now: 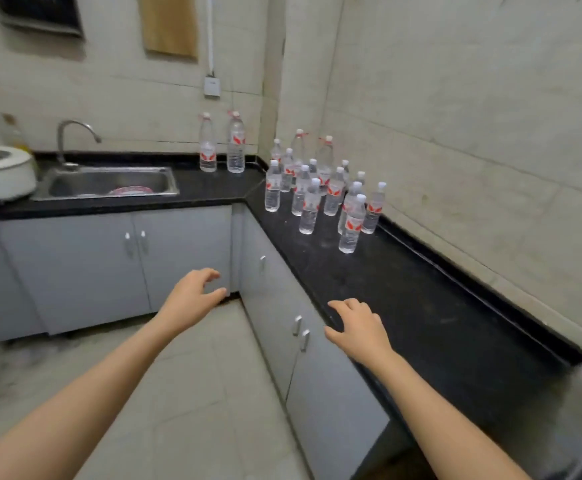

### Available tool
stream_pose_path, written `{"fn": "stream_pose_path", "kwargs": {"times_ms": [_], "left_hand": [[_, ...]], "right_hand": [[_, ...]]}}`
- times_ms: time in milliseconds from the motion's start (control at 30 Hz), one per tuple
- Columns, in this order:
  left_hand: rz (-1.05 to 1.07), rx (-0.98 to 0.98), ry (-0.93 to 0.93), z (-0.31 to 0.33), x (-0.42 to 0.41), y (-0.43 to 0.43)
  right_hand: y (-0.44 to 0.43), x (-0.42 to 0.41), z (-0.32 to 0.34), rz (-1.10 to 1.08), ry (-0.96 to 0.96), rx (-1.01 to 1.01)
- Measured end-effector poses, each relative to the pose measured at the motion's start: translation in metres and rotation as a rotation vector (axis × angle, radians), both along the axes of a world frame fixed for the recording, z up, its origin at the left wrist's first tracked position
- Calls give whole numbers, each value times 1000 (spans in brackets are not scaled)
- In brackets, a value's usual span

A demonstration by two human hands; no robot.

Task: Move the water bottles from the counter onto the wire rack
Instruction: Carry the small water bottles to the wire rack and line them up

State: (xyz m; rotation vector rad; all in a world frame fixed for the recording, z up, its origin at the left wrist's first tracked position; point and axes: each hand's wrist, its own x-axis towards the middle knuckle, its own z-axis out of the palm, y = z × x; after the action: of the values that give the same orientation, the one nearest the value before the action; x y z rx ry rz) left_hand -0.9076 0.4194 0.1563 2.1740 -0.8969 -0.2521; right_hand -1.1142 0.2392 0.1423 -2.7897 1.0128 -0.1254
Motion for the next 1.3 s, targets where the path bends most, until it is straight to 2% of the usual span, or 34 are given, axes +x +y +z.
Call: {"fn": "stream_pose_path", "kwargs": {"times_ms": [333,567,767,900,1033,1300], "left_hand": [[246,-13,65,-38,57,84],[364,21,-12,-30,128,103],[423,-33,-63,2,218,59],[405,-63,-53,10,264,15],[397,-94,-13,1,304,-17],[371,-119,63,-29,394,-33]], "right_hand": [[25,115,-14,225,14,-43],[9,231,-19,312,-123,-13],[-38,341,8,379,-235,-29],[-75,387,11,391,-225,-22],[-101,425,10,361,-279,12],[-111,504,-18,325,-240,43]]}}
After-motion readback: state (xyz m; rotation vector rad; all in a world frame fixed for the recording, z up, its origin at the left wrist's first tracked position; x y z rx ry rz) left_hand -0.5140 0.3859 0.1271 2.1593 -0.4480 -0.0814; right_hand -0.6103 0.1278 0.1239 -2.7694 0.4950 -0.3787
